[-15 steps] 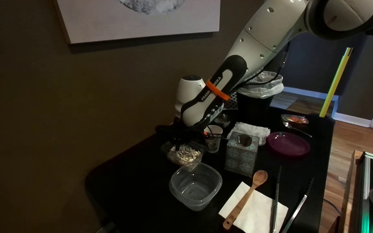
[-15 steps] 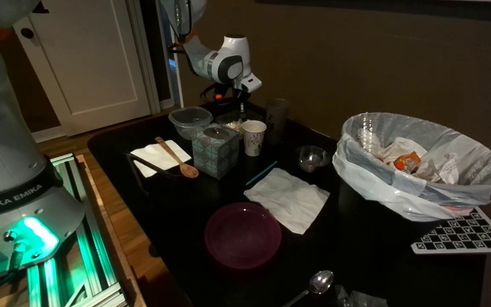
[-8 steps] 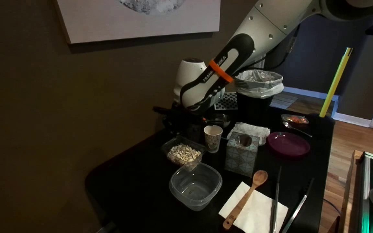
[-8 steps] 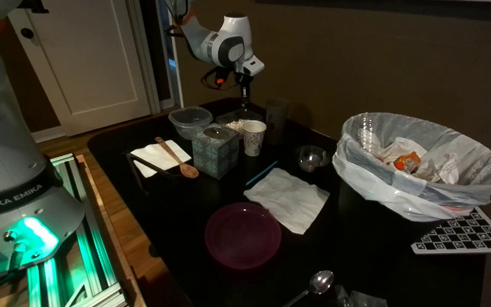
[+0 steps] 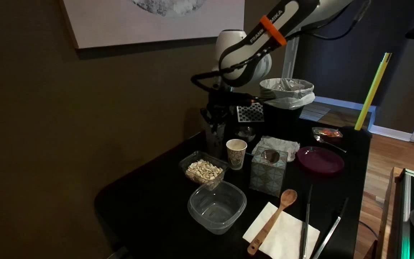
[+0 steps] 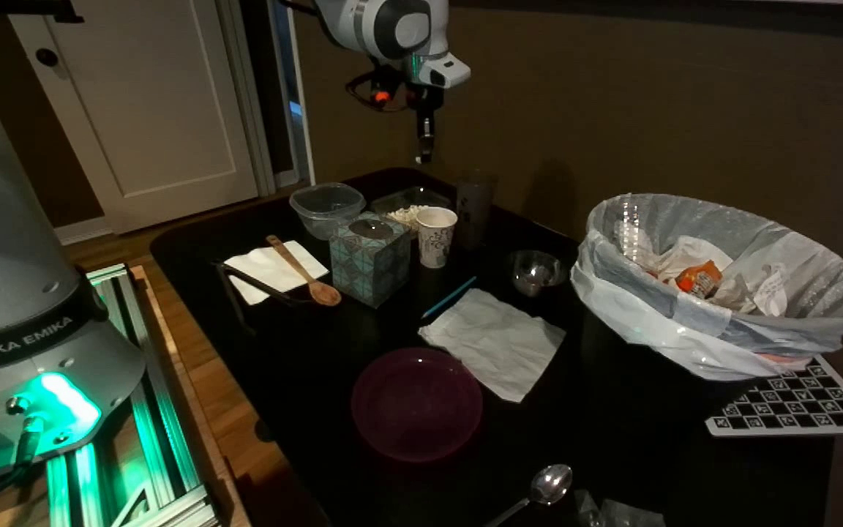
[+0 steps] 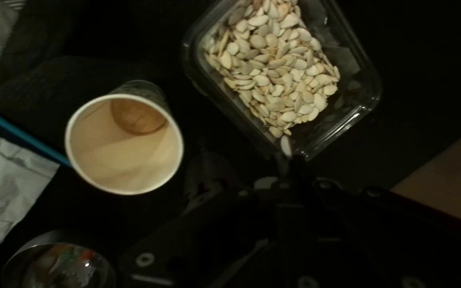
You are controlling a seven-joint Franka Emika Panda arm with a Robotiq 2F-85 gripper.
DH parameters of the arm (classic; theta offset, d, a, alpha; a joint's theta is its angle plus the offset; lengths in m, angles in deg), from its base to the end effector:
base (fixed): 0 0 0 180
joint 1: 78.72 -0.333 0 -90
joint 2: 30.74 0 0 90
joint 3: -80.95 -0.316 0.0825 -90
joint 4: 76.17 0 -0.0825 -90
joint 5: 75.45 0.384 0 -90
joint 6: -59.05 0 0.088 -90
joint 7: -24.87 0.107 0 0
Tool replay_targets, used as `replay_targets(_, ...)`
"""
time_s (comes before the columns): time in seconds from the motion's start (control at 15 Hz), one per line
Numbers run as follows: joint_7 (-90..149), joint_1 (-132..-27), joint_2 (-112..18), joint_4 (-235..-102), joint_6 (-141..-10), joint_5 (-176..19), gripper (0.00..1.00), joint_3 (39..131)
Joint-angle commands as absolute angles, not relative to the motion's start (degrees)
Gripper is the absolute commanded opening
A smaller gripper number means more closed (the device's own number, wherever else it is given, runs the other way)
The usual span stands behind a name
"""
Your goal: Put some contents from the bowl onto the white towel, then put the towel in the bin
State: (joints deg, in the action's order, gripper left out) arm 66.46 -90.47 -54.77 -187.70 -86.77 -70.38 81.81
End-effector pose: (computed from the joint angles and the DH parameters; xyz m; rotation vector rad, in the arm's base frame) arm 0.6261 0.1198 0.2820 -2.8746 0.8935 -0.2091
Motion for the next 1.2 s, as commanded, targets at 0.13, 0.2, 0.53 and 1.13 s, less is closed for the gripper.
replay_targets(0.13,53.88,-85.09,-42.36,-197.89,-80.72,-69.75,0.01,81.52)
replay_targets(0.2,51.91,-84.22,-41.15,-198.76,-81.06,-68.67,0.01,81.35)
replay_targets(0.53,55.31,-85.07,-44.29,-194.94,-81.40,-70.38,0.05,81.66)
replay_targets(1.13,46.56,-82.57,-43.33,-196.39,-80.01,-70.23,0.01,81.98)
